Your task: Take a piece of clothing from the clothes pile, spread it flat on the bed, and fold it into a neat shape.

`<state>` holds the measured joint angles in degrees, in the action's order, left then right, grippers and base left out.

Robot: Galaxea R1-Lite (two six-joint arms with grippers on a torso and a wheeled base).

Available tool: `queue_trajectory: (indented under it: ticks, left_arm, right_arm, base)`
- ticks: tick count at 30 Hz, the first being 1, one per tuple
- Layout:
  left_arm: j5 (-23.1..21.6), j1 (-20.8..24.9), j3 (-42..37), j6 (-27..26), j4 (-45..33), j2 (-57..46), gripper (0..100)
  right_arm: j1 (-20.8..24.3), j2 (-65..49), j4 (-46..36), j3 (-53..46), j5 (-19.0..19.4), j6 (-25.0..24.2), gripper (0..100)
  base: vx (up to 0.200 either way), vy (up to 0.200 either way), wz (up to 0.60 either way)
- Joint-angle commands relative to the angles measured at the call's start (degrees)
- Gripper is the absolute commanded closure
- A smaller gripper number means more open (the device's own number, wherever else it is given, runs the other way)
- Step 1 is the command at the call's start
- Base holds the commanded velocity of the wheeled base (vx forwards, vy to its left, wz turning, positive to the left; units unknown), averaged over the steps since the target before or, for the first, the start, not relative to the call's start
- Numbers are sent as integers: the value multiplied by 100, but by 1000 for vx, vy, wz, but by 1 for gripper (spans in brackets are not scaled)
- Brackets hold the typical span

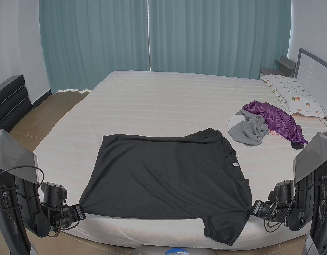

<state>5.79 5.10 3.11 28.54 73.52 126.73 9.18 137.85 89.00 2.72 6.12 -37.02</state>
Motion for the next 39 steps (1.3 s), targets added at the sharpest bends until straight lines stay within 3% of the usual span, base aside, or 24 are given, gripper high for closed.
queue_trajectory:
  ticks: [1, 9, 20, 21, 27, 31, 35, 39]
  left_arm:
    - [-17, 0, 14, 3, 13, 106, 100]
    - [-25, -79, 76, 3, 39, 220, 100]
    - [-166, -105, 164, 47, 48, 291, 100]
    - [-175, -105, 173, 47, 48, 299, 100]
    - [-192, -105, 208, 64, 48, 317, 100]
    - [-210, -105, 208, 64, 48, 317, 100]
    - [-210, -105, 199, 73, 48, 317, 100]
    - [-210, -96, 199, 73, 48, 299, 100]
  right_arm:
    - [-224, -153, 82, -193, 21, 213, 100]
    - [-478, -347, 82, -263, 65, 389, 100]
    - [-338, -57, 91, -87, 390, 310, 100]
    - [-338, -39, 82, -8, 408, 301, 0]
    - [-285, -74, 91, -26, 452, 292, 0]
    - [-276, -505, 73, -272, 803, 283, 0]
    - [-206, -496, -23, -272, 829, 336, 0]
    - [251, -531, -480, -272, 829, 371, 0]
  base:
    - [0, 0, 0]
    - [0, 0, 0]
    - [0, 0, 0]
    - [0, 0, 0]
    - [0, 0, 0]
    - [0, 0, 0]
    - [0, 0, 0]
    - [0, 0, 0]
